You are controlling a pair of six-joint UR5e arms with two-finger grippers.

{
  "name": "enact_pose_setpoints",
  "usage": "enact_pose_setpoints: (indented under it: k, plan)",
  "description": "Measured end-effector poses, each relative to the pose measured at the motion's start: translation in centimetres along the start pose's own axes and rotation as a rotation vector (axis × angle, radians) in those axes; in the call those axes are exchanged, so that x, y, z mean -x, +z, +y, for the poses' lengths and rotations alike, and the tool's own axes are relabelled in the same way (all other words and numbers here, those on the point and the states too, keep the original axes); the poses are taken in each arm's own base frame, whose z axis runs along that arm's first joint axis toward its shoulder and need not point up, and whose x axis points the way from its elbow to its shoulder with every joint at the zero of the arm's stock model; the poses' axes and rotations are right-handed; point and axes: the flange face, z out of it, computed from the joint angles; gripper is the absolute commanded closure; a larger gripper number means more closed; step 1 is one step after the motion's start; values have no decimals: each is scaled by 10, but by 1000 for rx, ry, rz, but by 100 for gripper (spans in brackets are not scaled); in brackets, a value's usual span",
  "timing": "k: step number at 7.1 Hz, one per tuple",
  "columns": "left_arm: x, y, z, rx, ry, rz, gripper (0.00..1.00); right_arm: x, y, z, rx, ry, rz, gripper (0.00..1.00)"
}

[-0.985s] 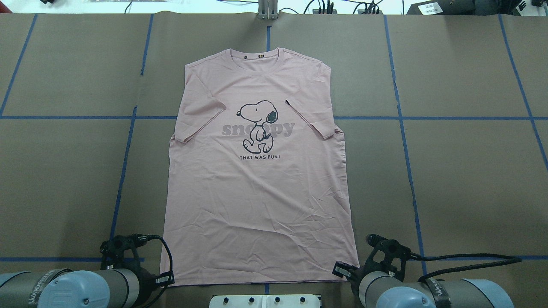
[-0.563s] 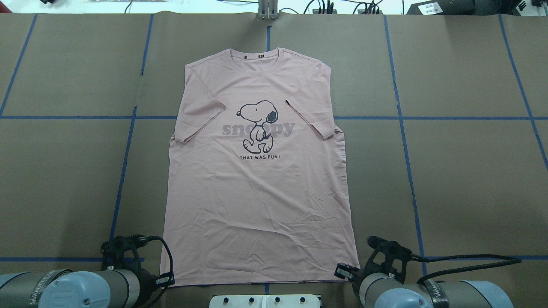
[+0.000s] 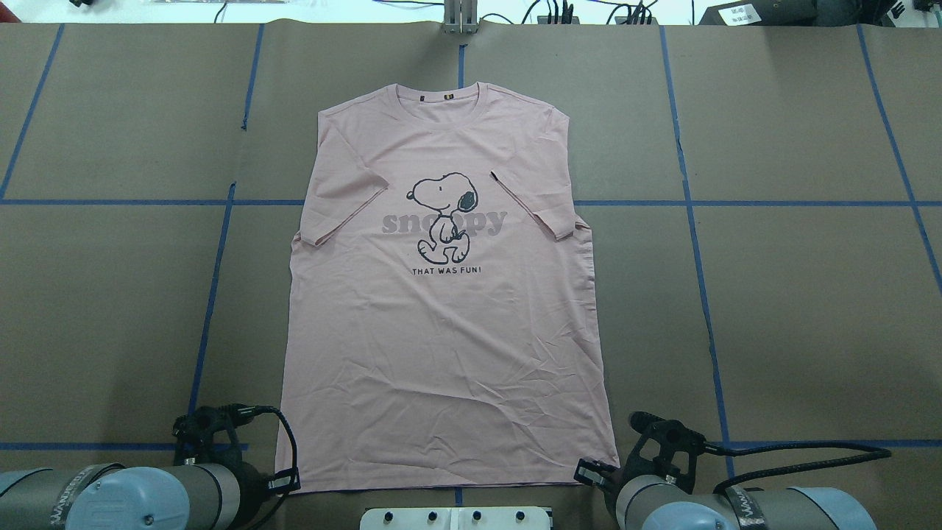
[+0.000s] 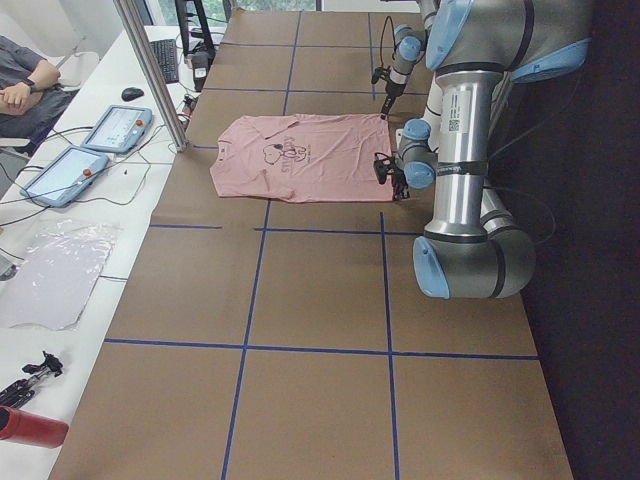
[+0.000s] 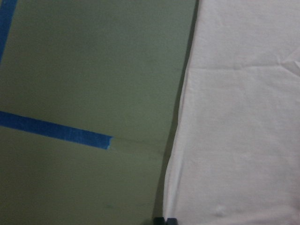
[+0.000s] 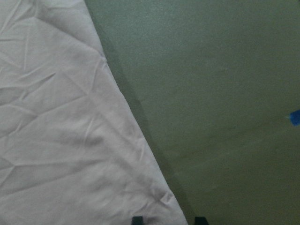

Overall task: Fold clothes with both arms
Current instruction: 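Pinch the hem corners with both grippers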

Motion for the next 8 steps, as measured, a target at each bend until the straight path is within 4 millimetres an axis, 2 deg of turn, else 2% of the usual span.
enact_pose_setpoints:
  k: [5, 8]
  plan:
    - [-1, -2, 1, 1, 1, 5, 100, 4, -2, -1, -15, 15, -15, 100]
    - [-6, -7, 1, 5, 1, 18, 100, 9, -14, -15, -24, 28, -32, 100]
